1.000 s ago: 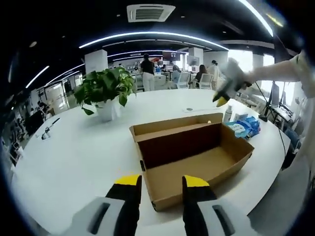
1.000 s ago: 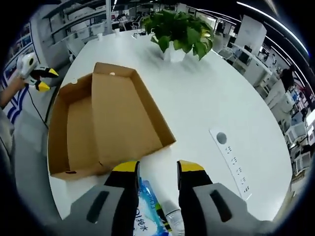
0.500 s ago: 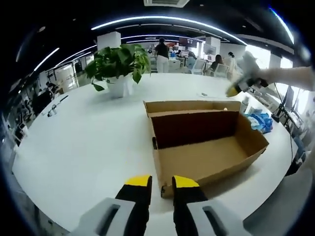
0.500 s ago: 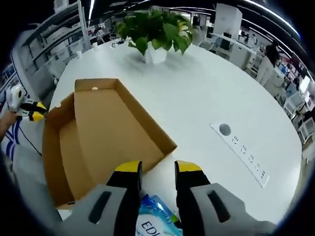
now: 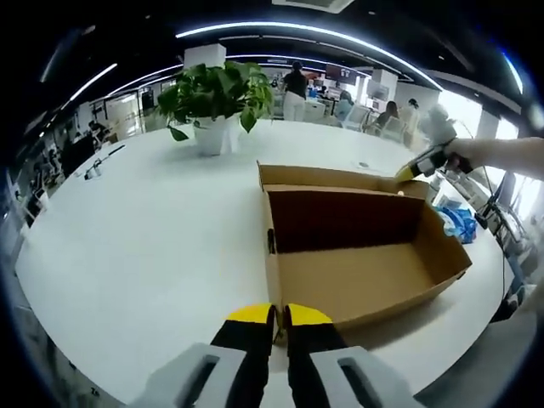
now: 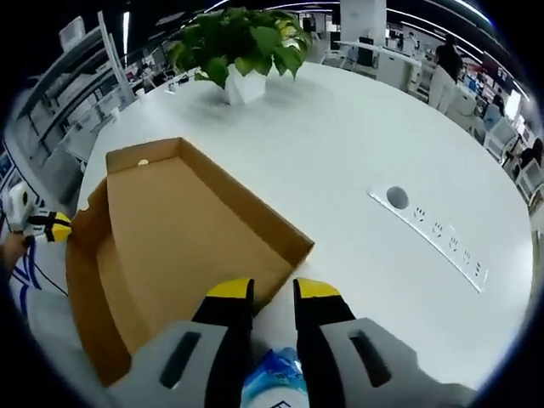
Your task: Operate the shoe box by opening the lid, removing the specified soft item, and placing it in the target area until the item is outside and the box remains undamaged.
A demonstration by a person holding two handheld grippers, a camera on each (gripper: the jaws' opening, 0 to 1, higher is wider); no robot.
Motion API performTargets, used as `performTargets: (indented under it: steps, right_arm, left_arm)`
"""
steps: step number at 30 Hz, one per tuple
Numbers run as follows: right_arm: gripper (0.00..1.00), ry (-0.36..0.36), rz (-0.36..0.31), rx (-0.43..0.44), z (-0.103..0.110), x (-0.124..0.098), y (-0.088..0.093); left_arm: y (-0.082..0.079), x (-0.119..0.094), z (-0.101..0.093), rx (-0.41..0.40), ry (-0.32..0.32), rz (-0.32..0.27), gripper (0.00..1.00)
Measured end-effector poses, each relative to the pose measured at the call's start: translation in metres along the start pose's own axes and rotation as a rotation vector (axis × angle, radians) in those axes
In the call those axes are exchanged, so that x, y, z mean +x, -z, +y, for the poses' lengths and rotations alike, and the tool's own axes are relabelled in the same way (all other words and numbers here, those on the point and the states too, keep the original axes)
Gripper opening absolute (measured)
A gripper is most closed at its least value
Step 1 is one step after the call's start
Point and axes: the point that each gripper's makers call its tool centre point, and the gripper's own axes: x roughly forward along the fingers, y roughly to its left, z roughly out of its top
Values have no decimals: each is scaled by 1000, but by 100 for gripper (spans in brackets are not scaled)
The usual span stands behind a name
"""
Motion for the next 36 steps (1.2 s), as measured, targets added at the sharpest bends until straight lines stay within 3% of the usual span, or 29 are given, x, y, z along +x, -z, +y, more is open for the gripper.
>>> performTargets:
  steps: [6,14,36]
  right_arm:
    - [9,13,16,118,-4,9,2]
    - [4,50,-7,109,-1,-3,-1]
    - [1,68,-109,104,8,-39,-24]
  left_arm:
    - [0,0,0,1,-6,-6,4]
    - [0,0,-1,-9,-2,-3,3]
    - [0,1,-1,14,1,7,3]
